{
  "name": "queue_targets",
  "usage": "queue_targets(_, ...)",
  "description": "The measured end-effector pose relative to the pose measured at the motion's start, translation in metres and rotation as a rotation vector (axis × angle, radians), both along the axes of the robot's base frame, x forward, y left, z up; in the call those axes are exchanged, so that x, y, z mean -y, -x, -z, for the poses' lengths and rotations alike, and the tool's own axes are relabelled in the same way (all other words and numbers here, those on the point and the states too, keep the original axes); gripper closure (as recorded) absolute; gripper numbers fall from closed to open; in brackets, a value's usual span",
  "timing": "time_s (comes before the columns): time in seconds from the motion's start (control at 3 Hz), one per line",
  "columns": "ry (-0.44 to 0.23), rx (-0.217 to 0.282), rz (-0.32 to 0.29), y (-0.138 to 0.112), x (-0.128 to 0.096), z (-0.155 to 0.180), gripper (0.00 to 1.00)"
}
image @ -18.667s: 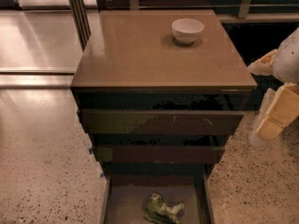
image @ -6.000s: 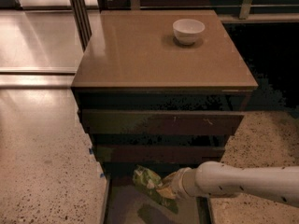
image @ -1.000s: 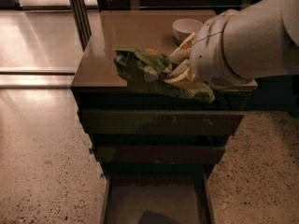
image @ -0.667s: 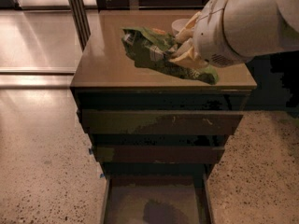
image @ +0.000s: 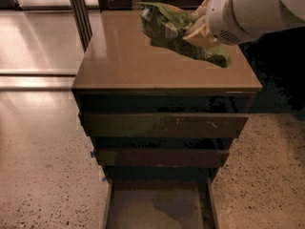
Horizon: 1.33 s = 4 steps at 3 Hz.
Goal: Pick green rice chip bag from bottom drawer and place on counter
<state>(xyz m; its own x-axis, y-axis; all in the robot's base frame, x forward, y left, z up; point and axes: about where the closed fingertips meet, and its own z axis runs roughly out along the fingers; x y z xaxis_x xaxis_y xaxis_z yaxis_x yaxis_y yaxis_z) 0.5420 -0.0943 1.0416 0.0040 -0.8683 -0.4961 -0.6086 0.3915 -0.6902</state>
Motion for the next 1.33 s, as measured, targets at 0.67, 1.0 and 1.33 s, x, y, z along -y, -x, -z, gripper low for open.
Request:
queue_targets(0.67,-0.012,0.022,0.058,-0.021,0.007,-0.009,1.0)
queue_targets(1.0,-0.048,0.016,0.057,-0.05,0.023,0.001,1.0)
queue_targets(1.33,-0.107,-0.022,0.042,-0.094,0.039,0.023,1.0)
